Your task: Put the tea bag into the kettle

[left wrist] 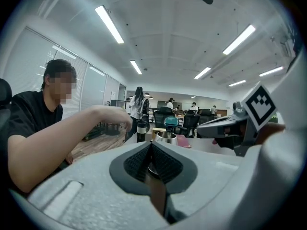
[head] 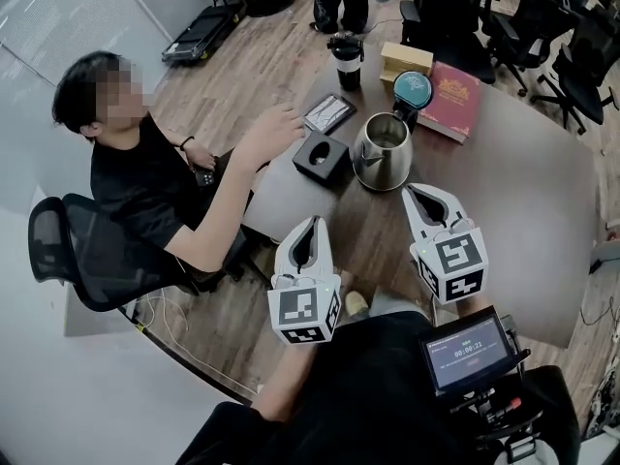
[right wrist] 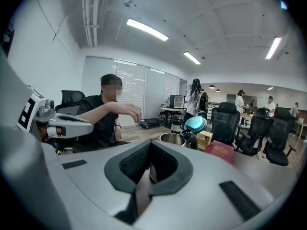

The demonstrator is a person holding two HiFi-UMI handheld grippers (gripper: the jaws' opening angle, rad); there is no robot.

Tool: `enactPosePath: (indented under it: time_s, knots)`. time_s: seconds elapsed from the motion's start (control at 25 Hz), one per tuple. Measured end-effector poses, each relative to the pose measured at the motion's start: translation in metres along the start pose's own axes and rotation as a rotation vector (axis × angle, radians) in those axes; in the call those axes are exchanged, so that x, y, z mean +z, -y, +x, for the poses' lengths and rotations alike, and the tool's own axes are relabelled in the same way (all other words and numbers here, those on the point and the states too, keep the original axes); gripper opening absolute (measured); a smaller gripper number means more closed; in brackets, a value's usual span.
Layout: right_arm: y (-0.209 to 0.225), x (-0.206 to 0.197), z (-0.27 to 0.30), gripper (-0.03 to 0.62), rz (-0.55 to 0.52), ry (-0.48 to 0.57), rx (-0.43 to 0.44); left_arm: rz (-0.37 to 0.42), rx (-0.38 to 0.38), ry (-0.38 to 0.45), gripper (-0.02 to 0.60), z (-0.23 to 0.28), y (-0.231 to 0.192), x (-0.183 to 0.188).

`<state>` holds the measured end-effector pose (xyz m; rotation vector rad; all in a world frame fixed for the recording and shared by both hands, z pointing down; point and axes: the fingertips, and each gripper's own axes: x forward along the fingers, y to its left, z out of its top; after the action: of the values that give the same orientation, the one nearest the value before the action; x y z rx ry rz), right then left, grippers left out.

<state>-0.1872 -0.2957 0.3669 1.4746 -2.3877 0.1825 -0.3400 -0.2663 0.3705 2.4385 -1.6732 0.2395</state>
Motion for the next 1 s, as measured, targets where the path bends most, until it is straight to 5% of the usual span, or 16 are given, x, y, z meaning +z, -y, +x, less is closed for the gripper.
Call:
enactPosePath:
  time_s: [0.4, 1.0]
  knots:
    - [0.024, -0.018, -0.053, 0.008, 0.018, -0.008, 0.003, 0.007, -0.011, 0.000, 0.006, -0.012, 0.059, 0.003]
    - [0.100, -0.087, -0.224, 0.008, 0.072, 0.006, -0.044, 0.052, -0.117, -0.002, 0.006, -0.057, 0.266, -0.016]
